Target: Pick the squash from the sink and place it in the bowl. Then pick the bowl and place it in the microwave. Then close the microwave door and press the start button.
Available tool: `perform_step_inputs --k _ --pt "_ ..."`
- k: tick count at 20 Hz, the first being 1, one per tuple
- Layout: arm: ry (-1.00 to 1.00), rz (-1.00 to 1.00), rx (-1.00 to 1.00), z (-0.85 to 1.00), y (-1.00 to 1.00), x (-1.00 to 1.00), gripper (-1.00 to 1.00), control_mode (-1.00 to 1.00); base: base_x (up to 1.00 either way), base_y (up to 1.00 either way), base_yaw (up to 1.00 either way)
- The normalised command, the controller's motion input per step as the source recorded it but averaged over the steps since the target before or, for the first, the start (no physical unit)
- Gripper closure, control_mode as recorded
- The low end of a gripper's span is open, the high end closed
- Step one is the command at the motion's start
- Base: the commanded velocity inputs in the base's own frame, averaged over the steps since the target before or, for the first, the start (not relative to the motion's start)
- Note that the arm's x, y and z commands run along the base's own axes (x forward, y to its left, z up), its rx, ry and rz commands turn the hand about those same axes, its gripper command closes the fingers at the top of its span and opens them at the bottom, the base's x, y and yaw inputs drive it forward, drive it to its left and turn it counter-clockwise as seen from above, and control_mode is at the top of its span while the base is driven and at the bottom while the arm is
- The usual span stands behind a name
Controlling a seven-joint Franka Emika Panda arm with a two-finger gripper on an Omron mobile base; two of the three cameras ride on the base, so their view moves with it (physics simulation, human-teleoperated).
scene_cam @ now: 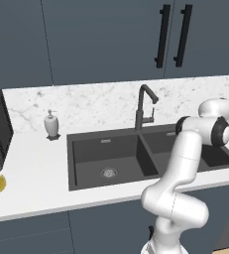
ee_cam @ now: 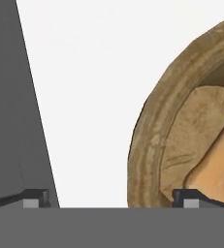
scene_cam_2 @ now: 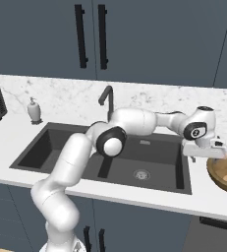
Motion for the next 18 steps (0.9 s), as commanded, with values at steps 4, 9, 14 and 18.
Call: perform_step_inputs --k 4,9,14,18 --pt "-0.09 0.00 -0.01 -0.34 -0.01 0.00 -1.00 -1.00 0.00 0.00 0.00" --pt "-0.03 0.00 -0.03 -0.13 -0.08 0.02 -1.00 -1.00 0.00 0.00 0.00" --pt "0.00 0.00 -0.04 0.00 -0.14 0.07 -1.00 -1.00 0.00 0.00 0.00" --pt "0.00 0.00 -0.05 -0.12 -0.11 0.07 -1.00 -1.00 0.00 0.00 0.00"
